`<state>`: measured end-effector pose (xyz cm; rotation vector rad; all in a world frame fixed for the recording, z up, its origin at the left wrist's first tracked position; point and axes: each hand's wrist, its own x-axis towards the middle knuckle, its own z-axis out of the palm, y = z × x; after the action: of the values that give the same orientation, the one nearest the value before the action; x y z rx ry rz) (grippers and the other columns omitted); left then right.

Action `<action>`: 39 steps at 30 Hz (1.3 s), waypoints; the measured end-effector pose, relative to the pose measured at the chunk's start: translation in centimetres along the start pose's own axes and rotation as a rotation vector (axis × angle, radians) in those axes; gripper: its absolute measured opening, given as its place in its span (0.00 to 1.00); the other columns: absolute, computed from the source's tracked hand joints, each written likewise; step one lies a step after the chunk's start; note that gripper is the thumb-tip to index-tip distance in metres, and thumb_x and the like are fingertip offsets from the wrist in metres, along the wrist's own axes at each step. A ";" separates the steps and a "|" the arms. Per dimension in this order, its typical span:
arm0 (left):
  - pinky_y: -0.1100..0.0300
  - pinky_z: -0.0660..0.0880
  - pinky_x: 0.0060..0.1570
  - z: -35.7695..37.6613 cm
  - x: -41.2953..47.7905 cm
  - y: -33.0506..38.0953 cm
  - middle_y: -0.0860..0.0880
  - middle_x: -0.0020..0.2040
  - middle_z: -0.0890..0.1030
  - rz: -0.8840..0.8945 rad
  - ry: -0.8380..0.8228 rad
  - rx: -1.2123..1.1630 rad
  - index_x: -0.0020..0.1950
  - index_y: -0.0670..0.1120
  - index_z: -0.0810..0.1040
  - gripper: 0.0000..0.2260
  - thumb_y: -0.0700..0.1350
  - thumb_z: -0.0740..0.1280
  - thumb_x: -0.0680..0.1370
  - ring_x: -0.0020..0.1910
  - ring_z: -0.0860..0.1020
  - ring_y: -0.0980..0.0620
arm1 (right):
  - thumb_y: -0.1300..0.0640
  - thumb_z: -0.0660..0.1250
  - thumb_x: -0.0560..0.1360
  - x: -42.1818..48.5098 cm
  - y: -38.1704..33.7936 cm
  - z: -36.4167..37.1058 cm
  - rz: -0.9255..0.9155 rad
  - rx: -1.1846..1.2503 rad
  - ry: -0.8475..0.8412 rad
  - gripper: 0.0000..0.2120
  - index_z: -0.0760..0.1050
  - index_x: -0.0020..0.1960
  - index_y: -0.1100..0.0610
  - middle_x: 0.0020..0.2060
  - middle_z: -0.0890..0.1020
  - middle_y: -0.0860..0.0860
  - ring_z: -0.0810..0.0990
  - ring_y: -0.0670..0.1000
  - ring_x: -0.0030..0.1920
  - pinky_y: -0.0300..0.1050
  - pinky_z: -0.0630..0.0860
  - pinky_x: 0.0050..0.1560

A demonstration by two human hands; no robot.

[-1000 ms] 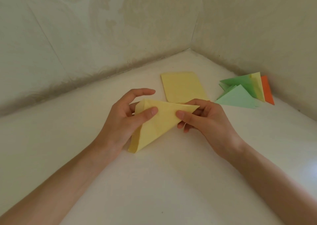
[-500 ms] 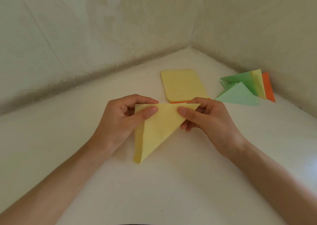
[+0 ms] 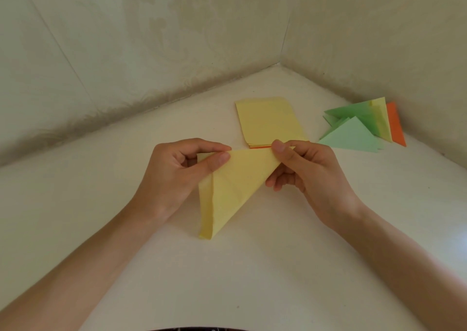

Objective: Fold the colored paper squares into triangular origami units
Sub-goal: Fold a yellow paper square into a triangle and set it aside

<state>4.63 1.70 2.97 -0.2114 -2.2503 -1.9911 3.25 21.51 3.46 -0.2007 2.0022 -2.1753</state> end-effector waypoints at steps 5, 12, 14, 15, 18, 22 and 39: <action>0.68 0.63 0.31 0.0 0.0 0.0 0.40 0.33 0.79 0.019 0.006 0.023 0.41 0.58 0.85 0.06 0.49 0.72 0.67 0.31 0.67 0.54 | 0.52 0.64 0.71 0.0 -0.1 0.0 0.007 -0.003 0.011 0.22 0.75 0.44 0.74 0.26 0.79 0.54 0.77 0.50 0.26 0.38 0.73 0.28; 0.54 0.70 0.43 0.1 -0.1 -0.2 0.51 0.40 0.84 0.026 -0.029 0.016 0.42 0.56 0.85 0.05 0.48 0.74 0.68 0.40 0.75 0.34 | 0.52 0.64 0.71 -0.1 -0.2 0.1 -0.018 -0.027 0.043 0.17 0.75 0.37 0.68 0.25 0.78 0.53 0.76 0.50 0.25 0.39 0.72 0.27; 0.59 0.71 0.41 0.0 -0.1 -0.1 0.52 0.40 0.84 0.023 -0.063 0.001 0.43 0.52 0.85 0.05 0.46 0.75 0.68 0.38 0.76 0.41 | 0.52 0.64 0.71 0.0 0.0 0.1 -0.033 -0.045 0.053 0.19 0.75 0.39 0.71 0.26 0.78 0.55 0.76 0.50 0.26 0.39 0.73 0.28; 0.64 0.72 0.40 0.1 -0.2 0.0 0.53 0.39 0.84 0.019 -0.087 -0.019 0.43 0.51 0.85 0.06 0.45 0.75 0.68 0.37 0.77 0.48 | 0.52 0.64 0.71 0.0 0.0 0.0 -0.045 -0.056 0.058 0.19 0.76 0.39 0.70 0.26 0.78 0.55 0.76 0.50 0.26 0.40 0.73 0.28; 0.73 0.70 0.35 0.2 -0.3 0.4 0.55 0.35 0.82 0.027 -0.112 -0.053 0.47 0.50 0.82 0.09 0.42 0.72 0.68 0.34 0.77 0.61 | 0.52 0.64 0.72 0.0 0.1 -0.1 -0.072 -0.077 0.062 0.16 0.77 0.37 0.66 0.27 0.78 0.56 0.76 0.51 0.27 0.40 0.73 0.29; 0.73 0.63 0.30 0.0 -0.3 0.1 0.56 0.29 0.75 0.088 -0.049 0.060 0.44 0.55 0.85 0.07 0.44 0.75 0.68 0.29 0.66 0.60 | 0.59 0.65 0.74 -0.1 0.2 -0.2 -0.072 -0.105 0.029 0.09 0.78 0.41 0.65 0.29 0.80 0.53 0.78 0.49 0.29 0.40 0.74 0.30; 0.65 0.65 0.34 0.2 0.2 -0.5 0.34 0.37 0.77 0.014 -0.017 0.130 0.41 0.54 0.84 0.04 0.46 0.72 0.69 0.31 0.66 0.44 | 0.58 0.58 0.79 0.3 1.0 0.1 -0.071 0.020 0.093 0.17 0.75 0.41 0.71 0.30 0.79 0.58 0.78 0.52 0.30 0.43 0.75 0.30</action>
<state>4.35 1.81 2.54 -0.2302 -2.3718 -1.8343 3.00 21.29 2.47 -0.1738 2.0506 -2.2871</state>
